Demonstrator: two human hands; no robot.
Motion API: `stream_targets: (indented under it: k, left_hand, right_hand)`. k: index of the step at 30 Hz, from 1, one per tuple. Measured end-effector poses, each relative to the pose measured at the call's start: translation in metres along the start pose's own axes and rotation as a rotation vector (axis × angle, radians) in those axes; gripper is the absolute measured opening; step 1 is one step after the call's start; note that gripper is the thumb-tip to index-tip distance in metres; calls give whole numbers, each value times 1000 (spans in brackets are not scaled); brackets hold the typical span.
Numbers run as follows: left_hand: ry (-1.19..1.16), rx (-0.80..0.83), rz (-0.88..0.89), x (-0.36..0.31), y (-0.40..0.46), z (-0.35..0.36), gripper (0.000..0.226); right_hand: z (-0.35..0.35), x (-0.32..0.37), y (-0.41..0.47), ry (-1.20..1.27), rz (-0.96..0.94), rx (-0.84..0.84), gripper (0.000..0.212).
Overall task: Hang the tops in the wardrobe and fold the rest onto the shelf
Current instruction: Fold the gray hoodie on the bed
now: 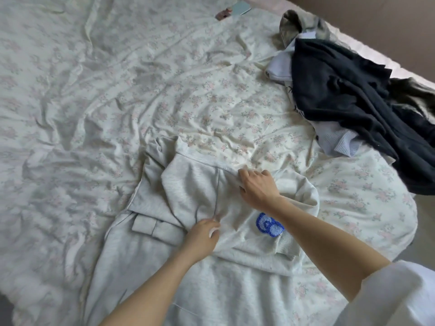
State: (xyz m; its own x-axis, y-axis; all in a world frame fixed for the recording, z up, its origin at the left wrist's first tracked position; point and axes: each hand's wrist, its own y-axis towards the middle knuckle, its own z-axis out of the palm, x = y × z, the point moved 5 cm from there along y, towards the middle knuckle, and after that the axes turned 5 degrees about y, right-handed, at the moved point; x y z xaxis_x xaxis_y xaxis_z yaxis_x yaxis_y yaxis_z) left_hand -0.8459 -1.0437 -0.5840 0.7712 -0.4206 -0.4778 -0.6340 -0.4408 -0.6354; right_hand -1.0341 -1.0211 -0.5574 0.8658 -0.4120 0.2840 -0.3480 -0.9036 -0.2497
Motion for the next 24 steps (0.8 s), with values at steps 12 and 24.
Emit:
stream_targets:
  k: [12, 24]
  left_hand:
    - [-1283, -142, -349, -5, -71, -63, 28]
    - [-1176, -587, -571, 63, -173, -22, 33]
  right_hand:
    - [-33, 114, -128, -78, -271, -66, 55]
    - [8, 197, -244, 53, -313, 110, 54]
